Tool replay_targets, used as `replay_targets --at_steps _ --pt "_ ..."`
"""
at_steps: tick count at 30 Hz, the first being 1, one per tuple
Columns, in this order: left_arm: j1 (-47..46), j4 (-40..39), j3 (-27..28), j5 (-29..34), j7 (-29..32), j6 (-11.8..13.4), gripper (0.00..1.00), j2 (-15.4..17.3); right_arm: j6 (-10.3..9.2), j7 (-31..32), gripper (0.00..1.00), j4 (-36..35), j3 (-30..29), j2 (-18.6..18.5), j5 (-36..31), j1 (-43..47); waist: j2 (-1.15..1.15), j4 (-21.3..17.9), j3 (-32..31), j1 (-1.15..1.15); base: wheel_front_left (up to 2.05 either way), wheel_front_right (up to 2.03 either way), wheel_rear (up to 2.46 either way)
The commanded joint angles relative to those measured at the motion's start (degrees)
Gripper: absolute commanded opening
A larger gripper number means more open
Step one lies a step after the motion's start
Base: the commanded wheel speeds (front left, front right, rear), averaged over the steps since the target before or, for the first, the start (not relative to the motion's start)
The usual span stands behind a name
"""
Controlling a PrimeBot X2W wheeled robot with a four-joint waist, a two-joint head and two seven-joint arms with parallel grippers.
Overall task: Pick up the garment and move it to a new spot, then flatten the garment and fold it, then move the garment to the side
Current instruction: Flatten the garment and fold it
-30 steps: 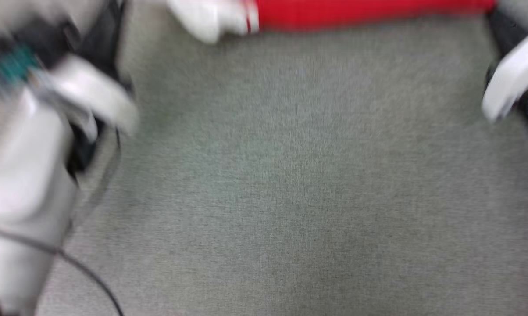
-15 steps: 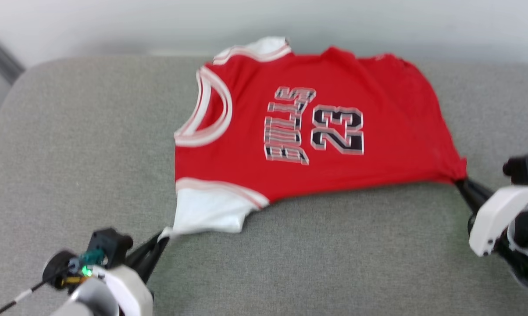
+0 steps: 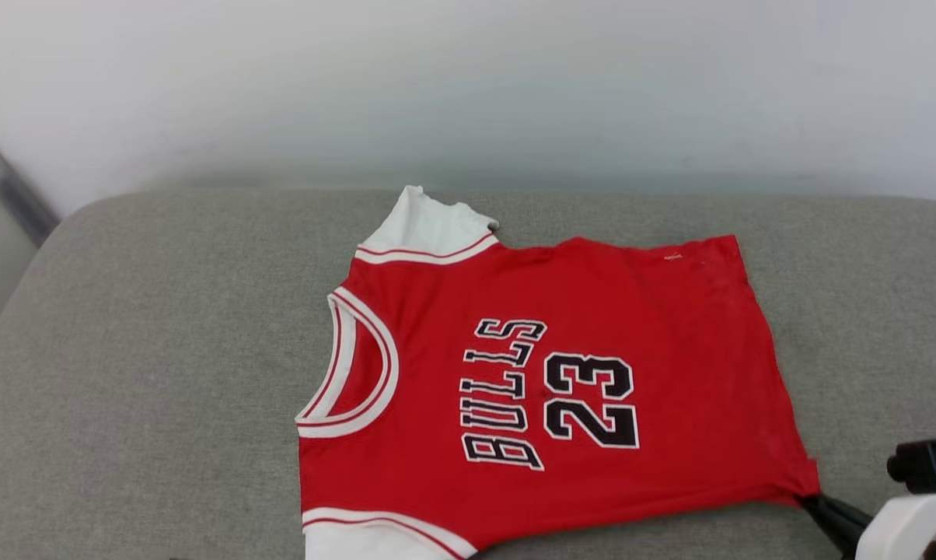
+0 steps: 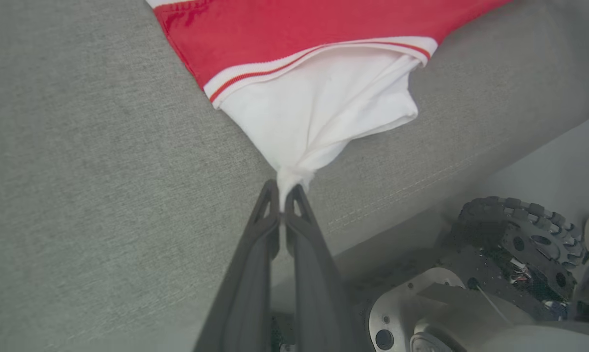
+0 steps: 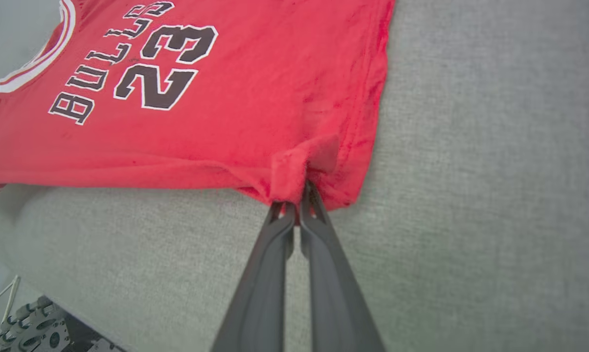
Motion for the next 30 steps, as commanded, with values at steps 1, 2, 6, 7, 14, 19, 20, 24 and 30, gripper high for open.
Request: replay_targets --at_steps 1,2,6,7,14,19,20,24,30 --pt "1.7 -1.3 0.3 -0.8 0.5 0.5 0.0 1.1 -0.08 1.0 0.0 -1.5 -1.0 -0.6 0.0 2.6 0.0 -0.4 -0.9 0.02 0.0 0.0 0.0" --pt "2.5 -2.2 0.5 -1.3 0.7 0.9 0.0 1.6 -0.08 1.8 0.0 -2.6 -1.8 -0.9 -0.3 4.2 0.0 -0.5 -1.0 0.02 0.0 0.0 0.0" --pt "4.1 -5.4 1.5 -2.2 0.2 2.0 0.0 2.8 -0.08 4.2 0.0 -7.1 -5.1 -0.3 -1.9 8.5 0.0 -1.1 -0.5 0.02 0.0 0.0 0.0" --pt "3.9 -5.9 1.9 -2.1 -0.3 2.0 0.0 2.9 -0.07 4.8 0.0 -8.2 -6.0 0.1 -2.3 9.2 0.0 -1.2 -0.2 0.02 0.0 0.0 0.0" --pt "-0.8 -8.3 5.3 -0.3 -4.3 1.9 0.0 2.5 -0.07 9.3 0.0 -14.2 -11.6 2.4 -4.8 10.5 0.0 -1.9 1.8 0.02 0.0 0.0 0.0" --pt "-5.7 -7.7 7.0 0.5 -5.4 0.9 0.0 2.1 -0.06 12.9 0.0 -17.4 -13.8 3.7 -6.9 7.9 0.0 -2.1 4.3 0.02 0.0 0.0 0.0" --pt "-6.7 -7.4 7.2 0.4 -5.2 0.6 0.0 1.9 -0.06 13.9 0.0 -17.7 -14.1 3.9 -7.3 7.4 0.0 -2.1 5.0 0.02 0.0 0.0 0.0" --pt "-11.2 -5.2 7.7 0.8 -5.2 -0.8 0.0 1.3 -0.06 17.2 0.0 -18.6 -14.7 4.4 -9.5 3.9 0.0 -2.1 8.2 0.02 0.0 0.0 0.0" --pt "-17.9 0.3 7.0 1.9 -4.7 -3.1 0.0 -0.7 -0.06 21.9 0.0 -17.6 -14.6 5.3 -12.0 -1.3 0.0 -1.8 12.5 0.02 0.0 0.0 0.0"
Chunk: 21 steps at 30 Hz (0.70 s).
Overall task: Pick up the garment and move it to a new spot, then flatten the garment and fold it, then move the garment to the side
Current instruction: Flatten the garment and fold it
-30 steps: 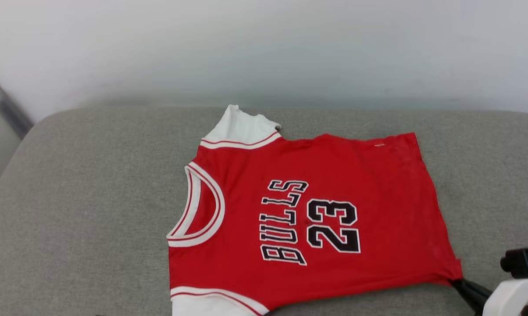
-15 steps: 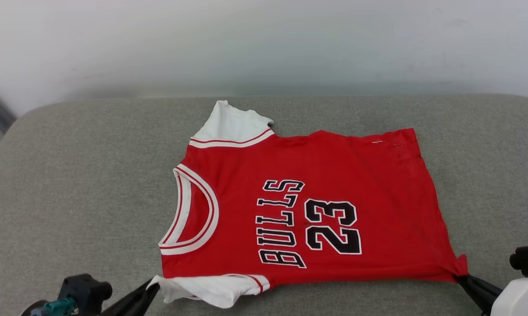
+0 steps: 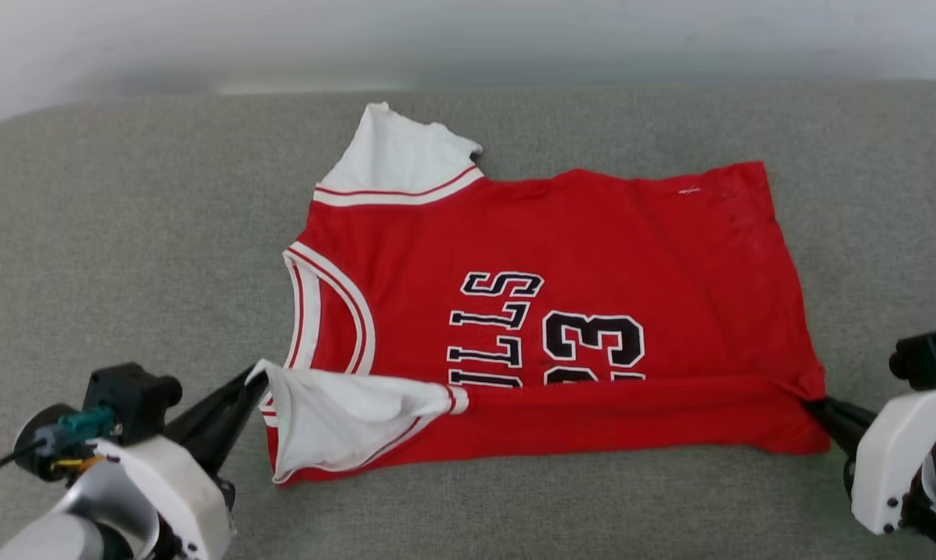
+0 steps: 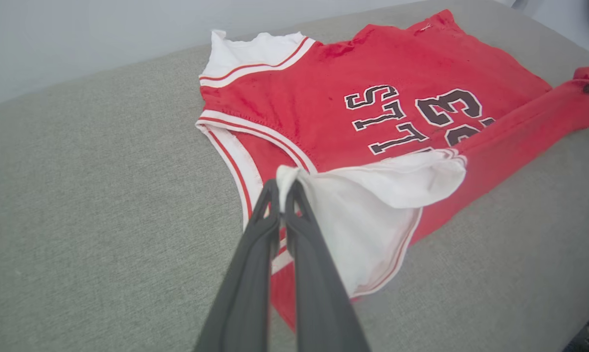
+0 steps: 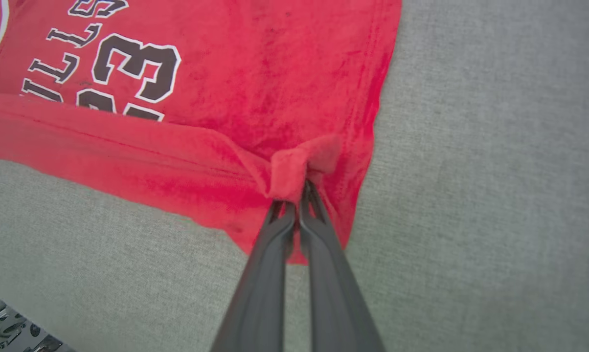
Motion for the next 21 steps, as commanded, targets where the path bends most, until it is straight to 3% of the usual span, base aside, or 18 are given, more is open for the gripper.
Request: replay_targets --at_steps 1,16,17,18,19,21 --pt "-2.2 1.8 -0.1 0.6 0.3 -0.2 0.0 -0.7 -0.04 0.9 0.0 0.6 0.0 0.6 -0.7 -2.0 0.0 0.3 2.3 -0.01 0.0 0.0 0.0" --pt "-13.8 16.7 -4.7 4.3 -0.5 -3.6 0.0 -8.2 -0.04 5.5 0.0 4.7 0.9 3.7 -5.2 -8.8 0.0 1.2 7.0 -0.01 0.0 0.0 0.0" --pt "-14.2 17.6 -4.9 4.3 -0.8 -3.8 0.38 -8.8 -0.04 5.2 0.44 5.0 0.8 3.8 -5.5 -9.0 0.0 1.2 6.9 -0.01 0.0 0.0 0.0" --pt "-14.6 18.6 -5.0 4.5 -1.3 -3.8 0.93 -9.3 -0.04 5.1 1.0 5.3 0.7 4.0 -5.7 -9.1 0.0 1.3 6.8 -0.01 0.0 0.0 0.0" --pt "-15.0 19.5 -5.2 4.8 -1.7 -3.8 1.0 -9.7 -0.04 4.9 1.0 5.6 0.7 4.2 -5.9 -9.2 0.0 1.4 6.5 -0.01 0.0 0.0 0.0" --pt "-15.4 21.2 -5.2 4.8 -2.7 -3.5 1.0 -10.9 -0.05 4.7 1.0 6.1 0.8 4.3 -6.1 -9.2 0.0 1.4 5.7 -0.01 0.0 0.0 0.0"
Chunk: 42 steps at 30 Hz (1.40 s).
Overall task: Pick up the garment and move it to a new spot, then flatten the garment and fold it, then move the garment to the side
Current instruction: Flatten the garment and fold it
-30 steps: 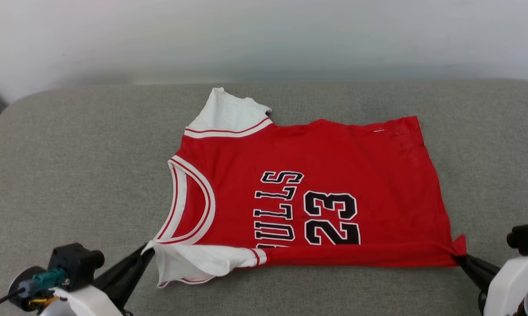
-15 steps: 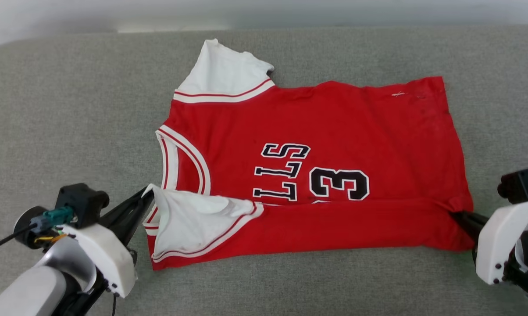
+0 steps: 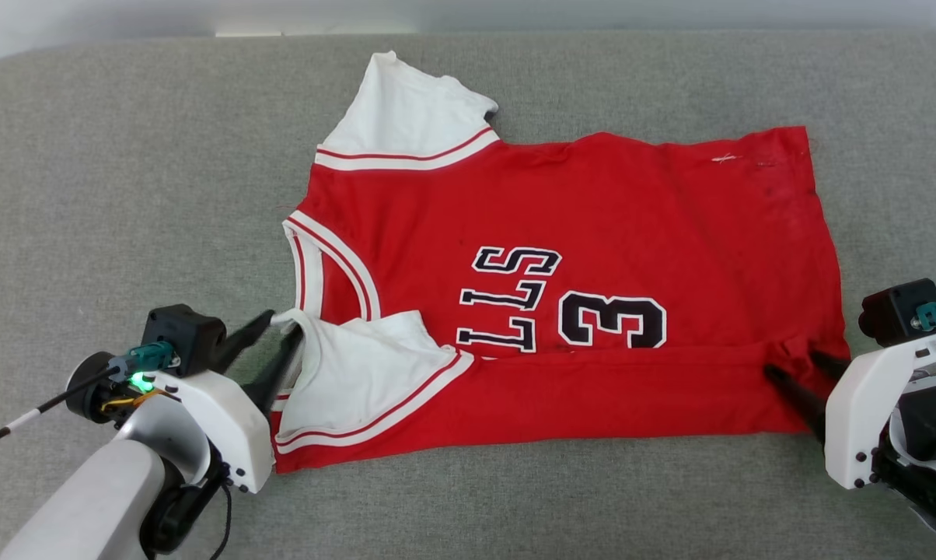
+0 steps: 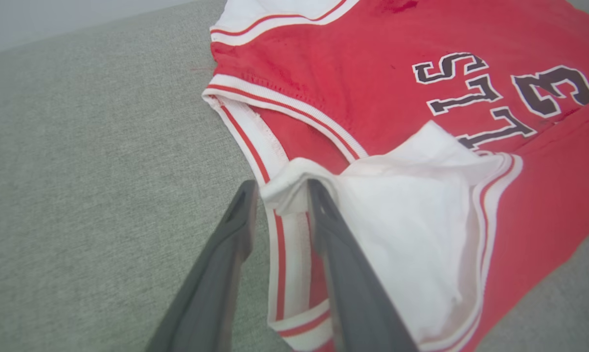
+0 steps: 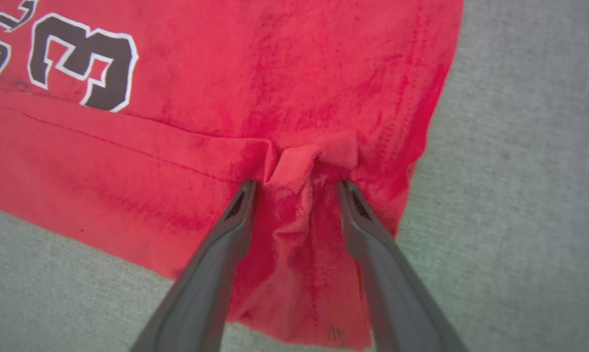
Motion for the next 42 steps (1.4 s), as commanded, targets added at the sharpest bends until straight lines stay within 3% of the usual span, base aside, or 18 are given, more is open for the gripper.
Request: replay_targets --at_steps 1,10,19,24,35,41,42 --pt "-0.8 1.2 0.1 0.0 -1.1 0.4 1.0 -1.1 -0.05 -0.4 1.0 0.6 0.2 0.3 -0.3 -0.4 0.0 0.0 -1.2 -0.01 0.0 0.0 0.0" --pt "1.2 1.2 0.8 0.6 -2.7 4.5 1.0 -2.6 -0.05 -0.7 1.0 -0.8 -1.8 0.8 -3.7 2.9 0.0 0.2 -6.4 -0.01 0.0 0.0 0.0" --pt "11.0 -8.1 2.4 -4.4 3.7 13.0 1.0 -1.5 -0.05 1.7 1.0 -8.3 -10.2 7.9 -9.5 9.7 0.0 -0.2 -9.3 -0.01 0.0 0.0 0.0" --pt "16.2 -12.7 2.4 -7.3 7.4 16.1 1.0 -0.9 -0.05 3.3 1.0 -13.4 -13.1 11.0 -11.4 12.4 0.0 -0.9 -8.1 -0.01 0.0 0.0 0.0" --pt "16.3 -9.3 2.4 -6.9 9.3 19.6 1.0 -0.9 -0.05 4.8 1.0 -19.1 -15.0 13.6 -13.4 13.8 0.0 -2.1 -3.8 -0.01 0.0 0.0 0.0" --pt "15.7 -4.6 -0.3 -8.0 11.5 17.3 1.0 -2.7 -0.05 5.2 1.0 -20.0 -15.1 13.5 -13.8 13.3 0.0 -2.4 -2.5 -0.01 0.0 0.0 0.0" --pt "15.5 -3.9 -0.7 -7.8 11.3 16.7 0.57 -3.0 -0.05 5.3 1.0 -20.1 -15.1 13.3 -13.8 13.1 0.0 -2.5 -2.4 -0.01 0.0 0.0 0.0"
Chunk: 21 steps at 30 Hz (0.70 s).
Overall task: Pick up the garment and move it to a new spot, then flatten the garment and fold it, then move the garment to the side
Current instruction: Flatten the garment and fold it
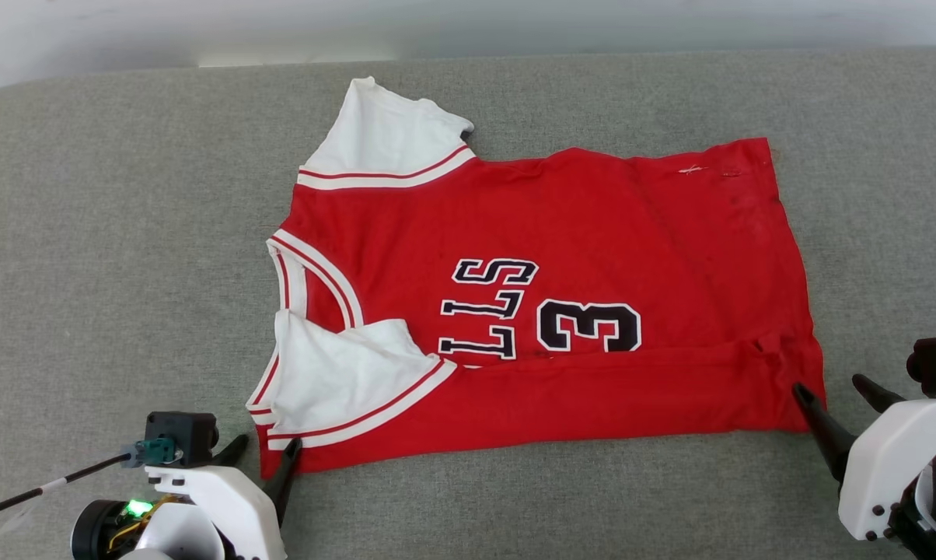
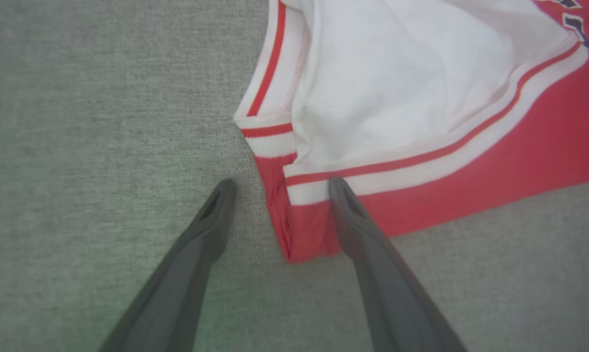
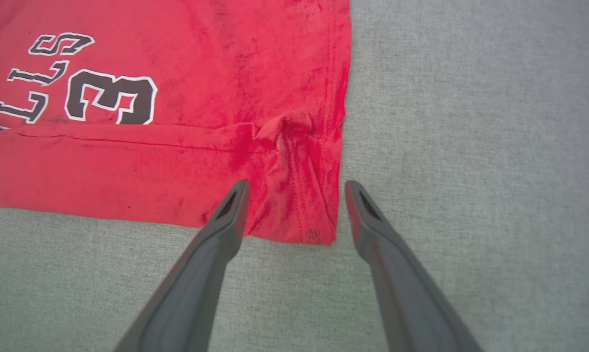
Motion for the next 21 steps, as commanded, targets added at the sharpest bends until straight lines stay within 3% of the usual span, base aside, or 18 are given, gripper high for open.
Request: replay_targets --at_steps 1,2,8,21 --pt "0.8 2.3 -1.9 -0.4 1.0 -0.9 0.18 -1.4 -0.04 0.2 1.0 -0.2 -0.1 -0.4 -0.5 -0.3 0.0 -0.1 0.1 0.0 0.0 0.0 0.0" --pt "0.8 2.5 -2.2 -0.6 0.9 -1.5 0.0 -1.8 -0.04 0.4 1.0 -0.1 0.0 -0.6 -0.5 -0.4 0.0 -0.1 0.1 0.0 0.0 0.0 0.0" --pt "0.4 1.4 -1.3 0.5 -2.8 -2.1 0.0 -1.6 -0.04 1.5 1.0 1.7 -0.6 -2.1 -1.2 0.1 0.0 0.8 -1.9 0.0 0.0 0.0 0.0" --pt "0.5 -11.5 -0.8 4.1 -5.0 -0.1 0.0 1.6 -0.04 3.9 1.0 12.4 -2.6 1.0 -2.9 -3.8 0.0 3.7 -1.4 0.0 0.0 0.0 0.0"
